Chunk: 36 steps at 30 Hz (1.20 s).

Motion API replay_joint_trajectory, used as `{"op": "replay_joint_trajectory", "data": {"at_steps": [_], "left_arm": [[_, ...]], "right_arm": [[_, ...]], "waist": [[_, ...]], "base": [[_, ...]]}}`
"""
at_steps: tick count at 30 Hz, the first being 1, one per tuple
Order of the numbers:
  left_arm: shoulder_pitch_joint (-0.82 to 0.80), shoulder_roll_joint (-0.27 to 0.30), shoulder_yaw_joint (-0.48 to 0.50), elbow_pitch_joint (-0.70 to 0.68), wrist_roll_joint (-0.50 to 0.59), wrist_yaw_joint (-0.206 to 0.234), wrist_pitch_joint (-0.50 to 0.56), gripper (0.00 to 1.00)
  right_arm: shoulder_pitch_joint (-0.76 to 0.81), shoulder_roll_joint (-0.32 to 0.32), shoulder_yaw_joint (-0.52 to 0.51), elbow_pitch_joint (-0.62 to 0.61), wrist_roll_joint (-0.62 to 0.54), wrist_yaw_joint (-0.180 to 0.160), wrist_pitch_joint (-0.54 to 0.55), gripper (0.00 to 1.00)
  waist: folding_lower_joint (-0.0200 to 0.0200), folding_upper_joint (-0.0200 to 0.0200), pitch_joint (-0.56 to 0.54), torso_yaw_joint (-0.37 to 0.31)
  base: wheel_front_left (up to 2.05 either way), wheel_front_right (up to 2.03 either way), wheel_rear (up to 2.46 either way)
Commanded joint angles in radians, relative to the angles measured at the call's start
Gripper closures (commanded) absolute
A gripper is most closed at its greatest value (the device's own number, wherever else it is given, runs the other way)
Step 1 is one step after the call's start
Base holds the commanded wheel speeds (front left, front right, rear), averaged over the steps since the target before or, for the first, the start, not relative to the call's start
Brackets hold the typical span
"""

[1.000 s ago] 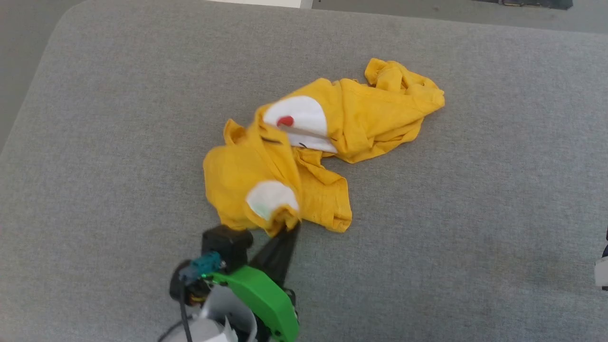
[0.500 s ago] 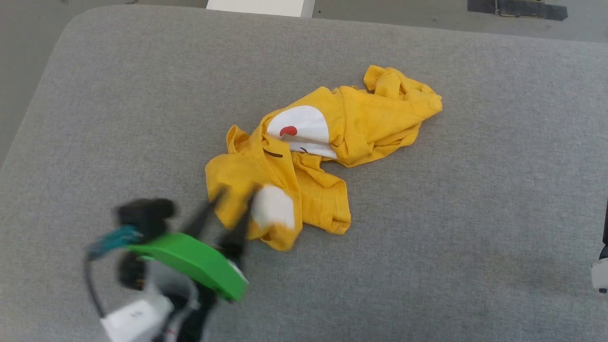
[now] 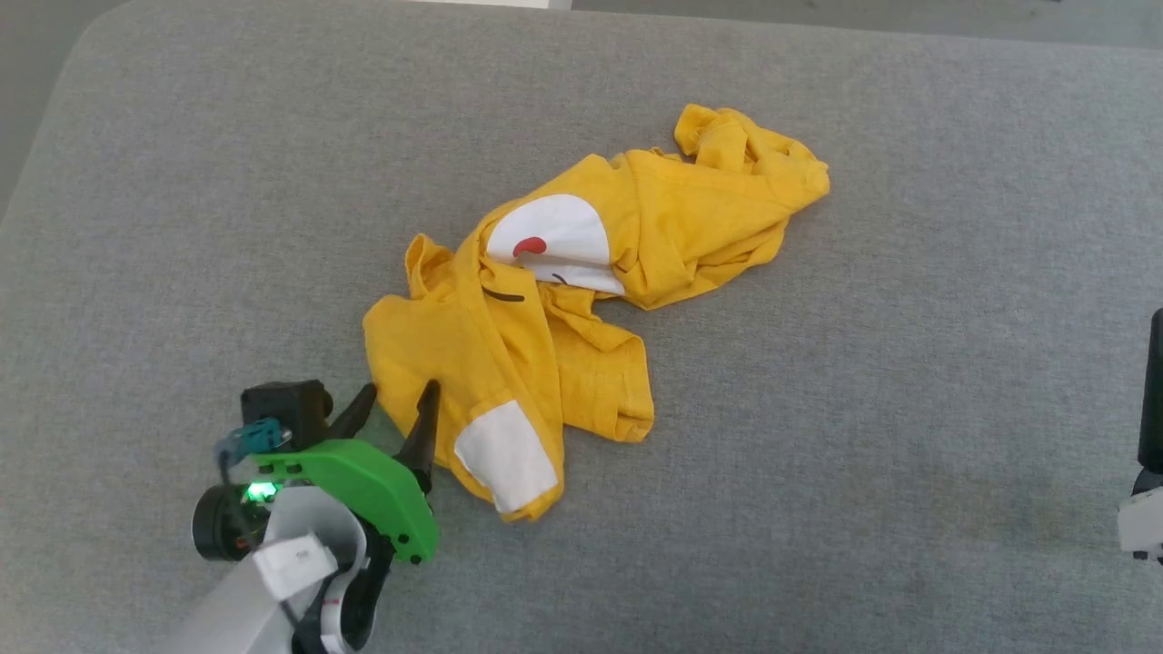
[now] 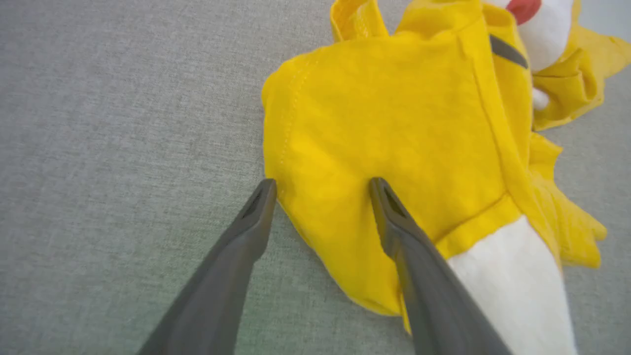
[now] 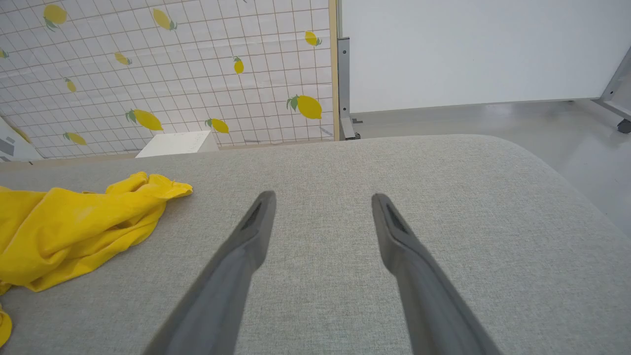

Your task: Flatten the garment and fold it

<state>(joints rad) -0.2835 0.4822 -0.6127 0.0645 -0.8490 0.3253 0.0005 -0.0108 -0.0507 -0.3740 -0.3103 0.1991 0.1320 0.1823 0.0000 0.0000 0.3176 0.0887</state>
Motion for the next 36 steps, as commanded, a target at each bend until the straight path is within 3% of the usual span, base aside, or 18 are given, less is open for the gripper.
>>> {"op": "replay_joint_trajectory", "data": {"at_steps": [1, 2, 3, 4, 8, 13, 19, 23, 25, 26, 27, 28, 33, 36], "left_arm": [[-0.023, -0.009, -0.006, 0.034, -0.001, -0.009, 0.007, 0.0], [-0.034, -0.011, -0.019, 0.067, 0.008, -0.016, 0.013, 0.0], [-0.043, -0.015, -0.024, 0.089, 0.013, -0.022, 0.011, 0.24], [-0.053, -0.026, -0.025, 0.11, 0.011, -0.031, 0.004, 1.0], [-0.075, -0.053, -0.003, 0.124, -0.005, -0.057, -0.045, 1.0], [-0.041, -0.054, 0.099, -0.005, -0.063, -0.035, -0.127, 1.0], [0.101, 0.008, 0.266, -0.128, -0.118, 0.084, -0.193, 1.0], [0.211, -0.001, 0.361, -0.105, -0.147, 0.158, -0.229, 1.0], [0.248, -0.012, 0.363, -0.071, -0.149, 0.166, -0.233, 1.0], [0.257, -0.021, 0.358, -0.057, -0.155, 0.159, -0.232, 0.93], [0.261, -0.037, 0.356, -0.041, -0.165, 0.15, -0.234, 0.32], [0.261, -0.046, 0.352, -0.031, -0.168, 0.141, -0.235, 0.0], [0.223, -0.085, 0.346, -0.028, -0.14, 0.077, -0.252, 0.0], [0.192, -0.087, 0.35, -0.093, -0.061, 0.025, -0.26, 0.0]], "right_arm": [[-0.009, 0.001, 0.004, -0.009, -0.005, -0.001, 0.004, 0.0], [-0.011, 0.001, 0.006, -0.011, -0.006, -0.001, 0.005, 0.0], [-0.012, 0.001, 0.007, -0.012, -0.006, -0.001, 0.006, 0.0], [-0.013, 0.001, 0.007, -0.013, -0.006, -0.001, 0.007, 0.0], [-0.012, 0.001, -0.004, -0.015, -0.006, -0.001, 0.008, 0.0], [-0.003, 0.001, -0.02, -0.01, -0.003, -0.001, 0.008, 0.0], [0.004, 0.001, -0.014, 0.003, 0.009, -0.001, 0.004, 0.0], [0.008, 0.001, -0.009, 0.013, 0.014, -0.001, 0.003, 0.0], [0.011, 0.001, -0.009, 0.018, 0.015, -0.001, 0.003, 0.0], [0.012, 0.001, -0.009, 0.019, 0.015, -0.001, 0.004, 0.0], [0.012, 0.001, -0.009, 0.021, 0.016, -0.001, 0.004, 0.0], [0.013, 0.001, -0.008, 0.022, 0.016, -0.001, 0.004, 0.0], [0.016, 0.001, -0.009, 0.024, 0.015, -0.001, 0.01, 0.0], [0.018, 0.001, -0.011, 0.021, 0.013, -0.001, 0.014, 0.0]], "waist": [[0.0, 0.0, 0.005, -0.007], [0.0, 0.0, 0.007, -0.011], [0.0, 0.0, 0.008, -0.013], [0.0, 0.0, 0.009, -0.015], [0.0, 0.0, 0.005, -0.011], [0.0, 0.0, -0.016, 0.011], [0.0, 0.0, -0.036, 0.031], [0.0, 0.0, -0.037, 0.034], [0.0, 0.0, -0.036, 0.035], [0.0, 0.0, -0.036, 0.035], [0.0, 0.0, -0.036, 0.036], [0.0, 0.0, -0.036, 0.036], [0.0, 0.0, -0.042, 0.04], [0.0, 0.0, -0.05, 0.04]], "base": [[0.0, 0.0, 0.0], [0.0, 0.0, 0.0], [0.0, 0.0, 0.0], [0.0, 0.0, 0.0], [0.0, 0.0, 0.0], [0.0, 0.0, 0.0], [0.0, 0.0, 0.0], [0.0, 0.0, 0.0], [0.0, 0.0, 0.0], [0.0, 0.0, 0.0], [0.0, 0.0, 0.0], [0.0, 0.0, 0.0], [0.0, 0.0, 0.0], [0.0, 0.0, 0.0]]}}
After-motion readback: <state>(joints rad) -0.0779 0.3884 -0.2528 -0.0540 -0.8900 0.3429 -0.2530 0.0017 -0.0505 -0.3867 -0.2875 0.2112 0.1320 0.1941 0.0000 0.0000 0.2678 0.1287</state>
